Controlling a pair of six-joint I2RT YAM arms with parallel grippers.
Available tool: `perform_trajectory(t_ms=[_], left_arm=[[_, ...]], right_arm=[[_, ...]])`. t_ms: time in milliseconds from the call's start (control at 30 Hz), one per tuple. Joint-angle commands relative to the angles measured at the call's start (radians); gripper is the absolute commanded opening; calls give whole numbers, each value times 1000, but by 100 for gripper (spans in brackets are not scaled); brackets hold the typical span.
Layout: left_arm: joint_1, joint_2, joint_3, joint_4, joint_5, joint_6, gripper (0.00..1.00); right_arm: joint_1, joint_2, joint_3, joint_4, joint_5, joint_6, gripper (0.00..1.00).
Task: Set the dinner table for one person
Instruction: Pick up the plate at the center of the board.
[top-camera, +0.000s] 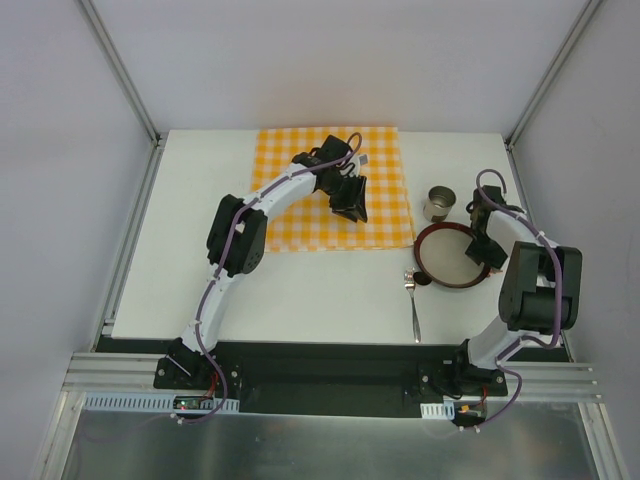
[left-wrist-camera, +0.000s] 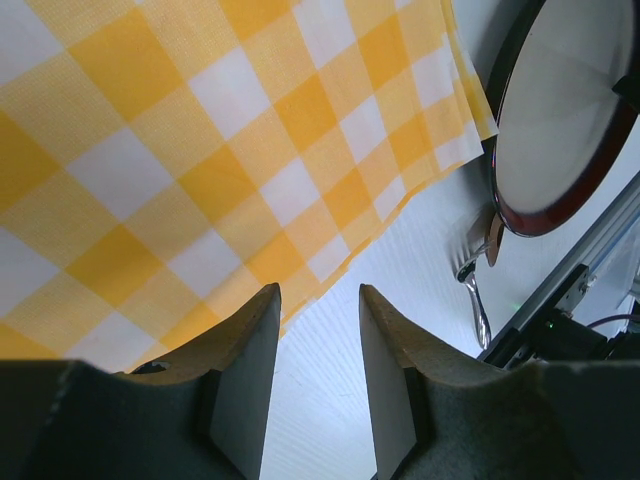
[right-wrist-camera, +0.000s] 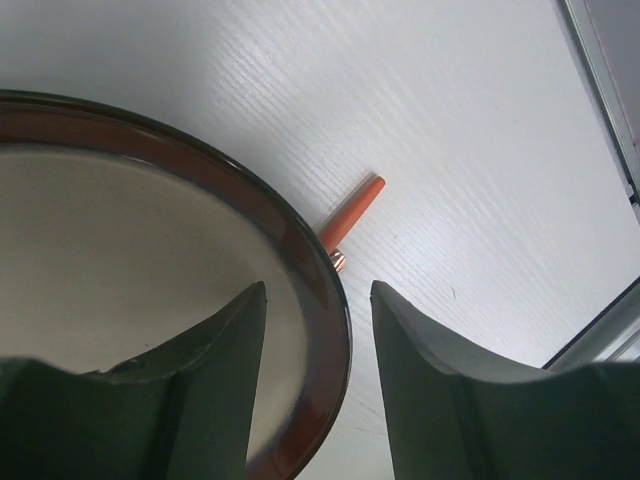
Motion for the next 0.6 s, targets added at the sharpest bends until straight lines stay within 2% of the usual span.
perform_trajectory(t_ms=[0,433,567], left_arm=[[-2,-23,-8,17,22,3,37],[23,-63,-39,17,12,18,37],[37,-60,-40,19,24,17,37]], right_arm=[[-24,-29,-42,-9,-35,25,49],[-36,-35,-72,48,-112,11,43],[-36,-87,-112,82,-180,17,41]])
